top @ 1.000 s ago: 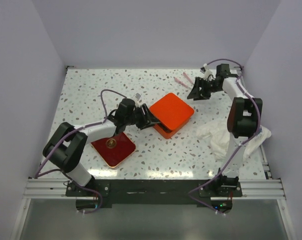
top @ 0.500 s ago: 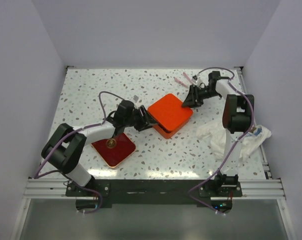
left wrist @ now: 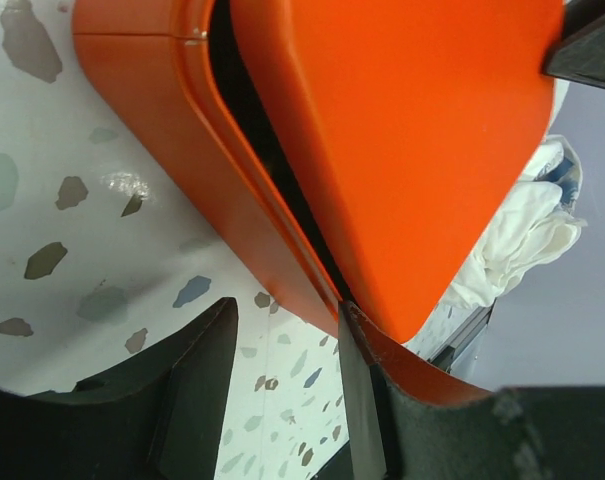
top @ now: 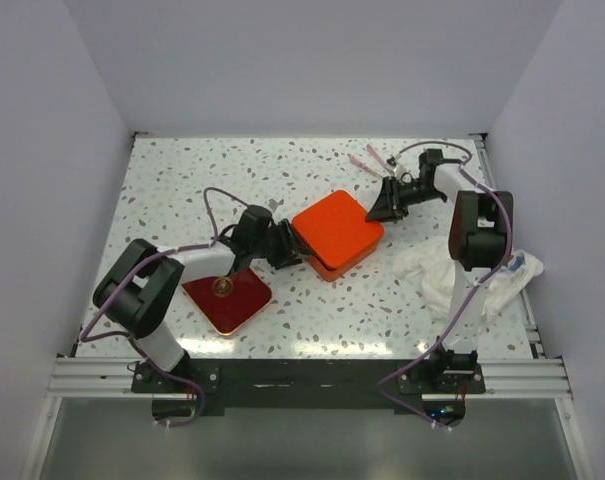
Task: Pack the cookies
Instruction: Pick up the box lid from the packing box.
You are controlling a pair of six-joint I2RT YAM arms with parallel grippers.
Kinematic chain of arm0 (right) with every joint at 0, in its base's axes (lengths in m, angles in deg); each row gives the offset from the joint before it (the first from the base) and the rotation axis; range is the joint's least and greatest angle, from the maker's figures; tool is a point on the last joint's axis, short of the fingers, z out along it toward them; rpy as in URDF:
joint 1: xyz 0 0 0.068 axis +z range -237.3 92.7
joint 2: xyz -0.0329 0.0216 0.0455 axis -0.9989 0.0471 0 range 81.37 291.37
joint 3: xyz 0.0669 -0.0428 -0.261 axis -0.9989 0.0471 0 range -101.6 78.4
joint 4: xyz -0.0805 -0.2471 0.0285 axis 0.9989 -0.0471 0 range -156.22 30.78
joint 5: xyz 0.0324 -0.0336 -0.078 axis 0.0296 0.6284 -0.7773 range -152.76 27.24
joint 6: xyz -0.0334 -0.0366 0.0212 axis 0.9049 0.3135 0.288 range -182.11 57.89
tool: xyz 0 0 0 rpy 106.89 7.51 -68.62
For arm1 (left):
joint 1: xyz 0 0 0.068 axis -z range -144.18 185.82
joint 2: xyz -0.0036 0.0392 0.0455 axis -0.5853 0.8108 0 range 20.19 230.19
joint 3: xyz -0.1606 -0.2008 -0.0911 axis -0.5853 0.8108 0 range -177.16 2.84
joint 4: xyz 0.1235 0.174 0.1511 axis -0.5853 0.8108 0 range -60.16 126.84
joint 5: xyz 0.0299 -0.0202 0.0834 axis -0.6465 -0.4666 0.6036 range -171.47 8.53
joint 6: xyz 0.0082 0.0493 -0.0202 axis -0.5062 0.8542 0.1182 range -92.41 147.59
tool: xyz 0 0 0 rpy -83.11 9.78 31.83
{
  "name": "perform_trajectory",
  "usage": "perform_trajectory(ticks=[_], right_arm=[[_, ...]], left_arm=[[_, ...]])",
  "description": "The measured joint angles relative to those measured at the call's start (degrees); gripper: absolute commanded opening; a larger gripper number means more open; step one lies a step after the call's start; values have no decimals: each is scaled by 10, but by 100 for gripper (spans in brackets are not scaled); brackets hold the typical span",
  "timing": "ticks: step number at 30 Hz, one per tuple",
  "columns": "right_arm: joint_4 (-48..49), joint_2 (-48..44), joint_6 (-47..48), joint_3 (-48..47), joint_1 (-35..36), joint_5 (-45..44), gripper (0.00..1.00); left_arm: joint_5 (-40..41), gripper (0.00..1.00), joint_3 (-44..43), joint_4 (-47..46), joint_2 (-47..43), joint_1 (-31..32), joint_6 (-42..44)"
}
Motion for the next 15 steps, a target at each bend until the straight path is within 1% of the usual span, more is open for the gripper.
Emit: perform_trajectory(ticks=[7,12,15], right_arm=[[2,-19,-16,2,0,24,21],[7,-20,-30,2,0,43,20],[7,-20,-34,2,0,52,22]], left_arm=[[8,49,-3,20,2,0,14],[9,49,-4,21,2,-1,16],[9,49,-7,23,2,-3,18]])
